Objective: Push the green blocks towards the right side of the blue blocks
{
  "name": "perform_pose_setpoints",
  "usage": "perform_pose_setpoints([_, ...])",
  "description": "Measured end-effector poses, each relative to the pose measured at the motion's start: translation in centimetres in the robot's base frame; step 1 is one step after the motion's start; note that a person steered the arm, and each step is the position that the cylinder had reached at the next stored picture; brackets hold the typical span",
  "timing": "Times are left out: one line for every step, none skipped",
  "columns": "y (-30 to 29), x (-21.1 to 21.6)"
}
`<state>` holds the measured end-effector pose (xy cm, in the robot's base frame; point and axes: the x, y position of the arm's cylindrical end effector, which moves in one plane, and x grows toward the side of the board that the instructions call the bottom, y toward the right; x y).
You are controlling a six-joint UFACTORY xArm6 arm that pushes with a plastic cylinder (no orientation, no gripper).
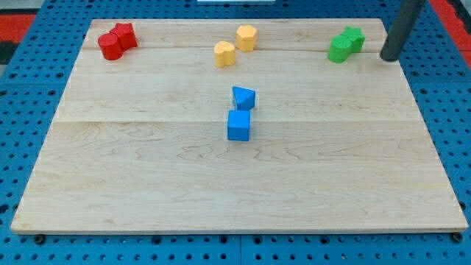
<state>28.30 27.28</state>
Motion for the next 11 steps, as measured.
perform_pose_setpoints([-1.7, -5.0])
perform_pose_setpoints([-6.9, -3.3])
perform_pose_setpoints([-10.7, 0.5])
perform_pose_setpoints([-16.1, 2.2])
perform_pose_setpoints([-21.9, 2.4])
perform_pose_setpoints([-25.0, 3.3])
perform_pose_setpoints([-21.4, 4.5])
perform_pose_setpoints([-14.0, 4.3])
perform_pose_setpoints([-13.8, 8.1])
perform_pose_setpoints([-17.2, 9.8])
perform_pose_setpoints([-18.9, 10.1])
